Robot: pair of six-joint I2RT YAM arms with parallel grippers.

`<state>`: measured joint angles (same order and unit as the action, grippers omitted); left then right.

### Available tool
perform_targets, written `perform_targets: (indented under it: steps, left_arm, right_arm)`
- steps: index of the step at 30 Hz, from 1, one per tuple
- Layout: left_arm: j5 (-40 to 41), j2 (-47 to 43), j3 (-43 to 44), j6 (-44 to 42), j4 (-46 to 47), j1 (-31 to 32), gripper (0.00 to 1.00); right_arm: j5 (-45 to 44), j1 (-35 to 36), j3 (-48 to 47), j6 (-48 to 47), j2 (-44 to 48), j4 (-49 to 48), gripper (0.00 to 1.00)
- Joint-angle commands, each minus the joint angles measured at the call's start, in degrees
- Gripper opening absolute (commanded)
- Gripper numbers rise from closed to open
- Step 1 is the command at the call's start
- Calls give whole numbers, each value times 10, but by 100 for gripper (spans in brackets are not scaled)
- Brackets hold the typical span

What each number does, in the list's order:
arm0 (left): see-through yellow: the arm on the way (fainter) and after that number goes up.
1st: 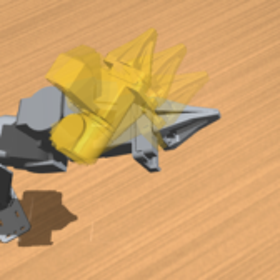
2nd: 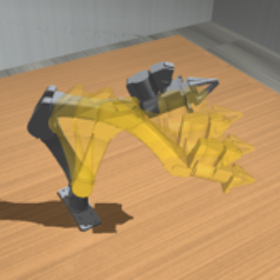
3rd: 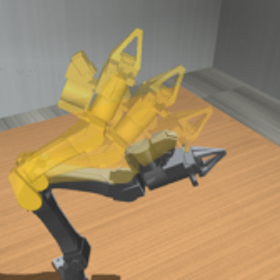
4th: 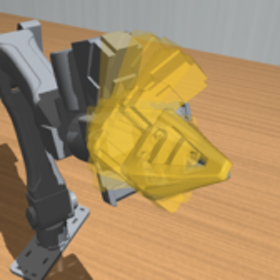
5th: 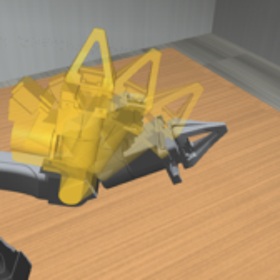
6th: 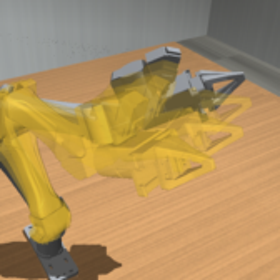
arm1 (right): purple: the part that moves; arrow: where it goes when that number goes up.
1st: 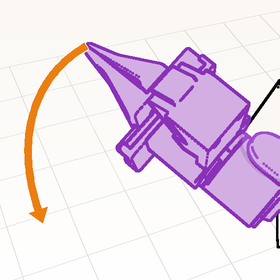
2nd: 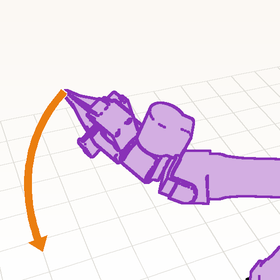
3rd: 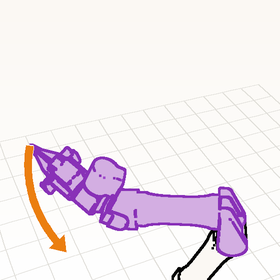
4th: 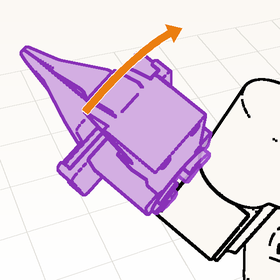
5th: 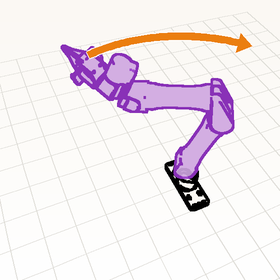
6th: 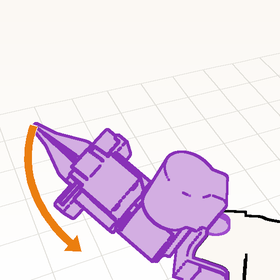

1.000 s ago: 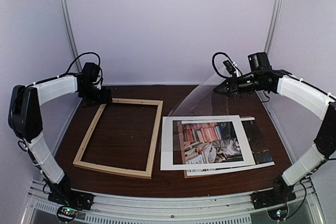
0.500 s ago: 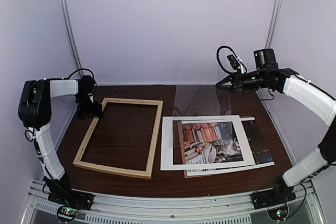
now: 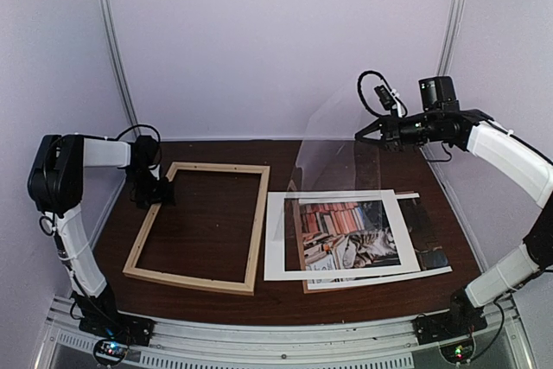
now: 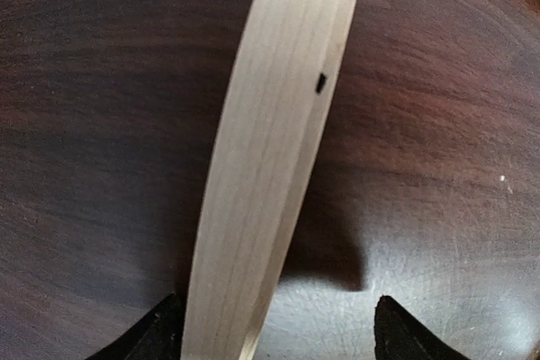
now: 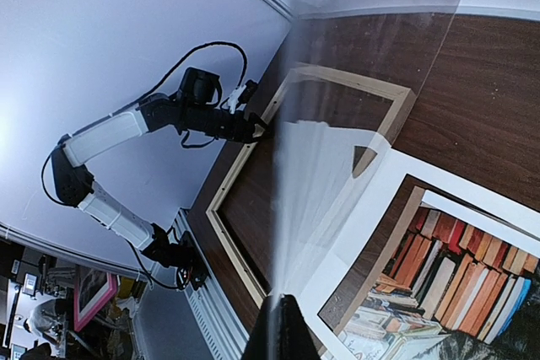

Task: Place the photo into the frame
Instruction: Move the frame body to the center of the board.

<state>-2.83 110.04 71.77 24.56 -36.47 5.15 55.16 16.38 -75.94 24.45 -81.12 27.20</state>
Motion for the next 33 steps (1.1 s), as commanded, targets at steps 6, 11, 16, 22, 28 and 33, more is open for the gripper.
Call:
perform_targets:
  steps: [6,11,16,22,28,33]
  left_arm:
    - [-29,-51,-67,56,43,63,77]
    - [-34,-60,-74,84,60,111,77]
    - [-47,-61,-66,106,71,155,77]
    - [-72,-74,-60,119,72,192,77]
    - [-76,-111,-76,123,71,200,77]
    - [-39,-141,-64,99,40,198,80]
  right_arm:
    - [-4,1,-27,4,-1,-4,0]
    - [-3,3,-31,10,-1,-5,0]
    - [-1,9,-38,17,0,-7,0]
    - [-9,26,-51,23,-7,-3,0]
    - [-19,41,-62,29,-19,-4,0]
    - [-30,76,-85,35,-40,-7,0]
